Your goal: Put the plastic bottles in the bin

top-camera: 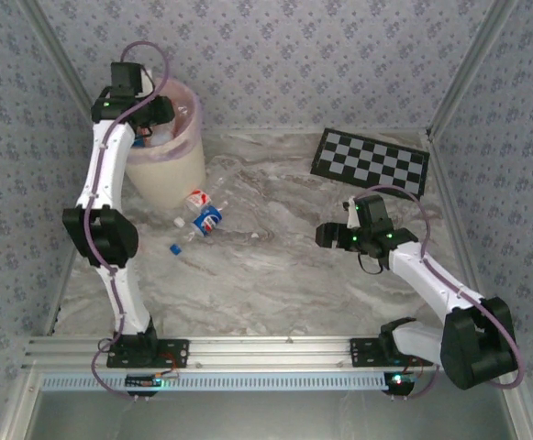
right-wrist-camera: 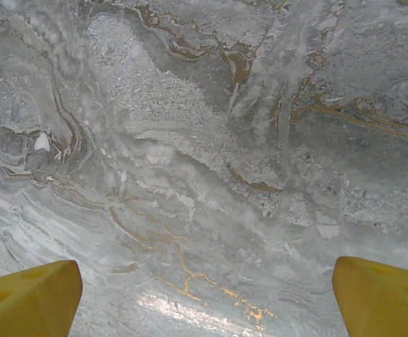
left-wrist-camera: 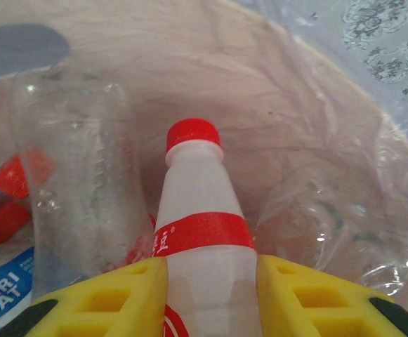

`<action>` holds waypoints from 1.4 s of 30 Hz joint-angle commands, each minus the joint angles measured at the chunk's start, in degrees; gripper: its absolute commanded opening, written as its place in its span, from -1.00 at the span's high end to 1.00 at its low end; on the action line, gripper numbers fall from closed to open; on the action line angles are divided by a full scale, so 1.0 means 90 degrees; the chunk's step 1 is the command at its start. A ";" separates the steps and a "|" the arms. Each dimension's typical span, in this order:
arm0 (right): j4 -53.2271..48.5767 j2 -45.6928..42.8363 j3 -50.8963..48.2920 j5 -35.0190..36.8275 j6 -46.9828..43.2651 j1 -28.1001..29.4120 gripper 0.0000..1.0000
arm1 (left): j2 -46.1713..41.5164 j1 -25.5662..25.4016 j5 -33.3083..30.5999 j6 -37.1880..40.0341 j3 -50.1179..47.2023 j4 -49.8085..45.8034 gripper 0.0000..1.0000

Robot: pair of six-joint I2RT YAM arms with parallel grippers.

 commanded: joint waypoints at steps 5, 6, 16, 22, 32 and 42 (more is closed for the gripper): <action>-0.0081 -0.0223 -0.0009 0.0037 0.0045 0.0038 -0.88 | 0.0463 -0.0261 -0.0273 0.0335 -0.0155 -0.0600 0.32; -0.0087 -0.0241 -0.0014 0.0047 0.0045 0.0038 -0.88 | 0.0507 -0.0274 -0.0338 0.0396 -0.0165 -0.0688 0.34; -0.0046 -0.0187 -0.0022 0.0018 0.0045 0.0028 -0.88 | -0.1208 -0.0262 -0.0400 0.0331 -0.2791 0.1210 0.48; 0.0033 -0.0165 -0.0015 0.0023 0.0091 0.0033 -0.88 | -0.1945 -0.0249 -0.0244 0.0366 -0.2677 0.1157 0.35; -0.0039 -0.0224 0.0005 0.0052 0.0074 0.0075 -0.88 | -0.2510 -0.0254 -0.0626 0.0616 -0.3239 0.0668 0.38; 0.0022 -0.0092 0.0095 -0.0021 0.0123 0.0145 -0.88 | -0.2787 -0.0296 -0.0234 0.0301 -0.4391 0.1172 0.47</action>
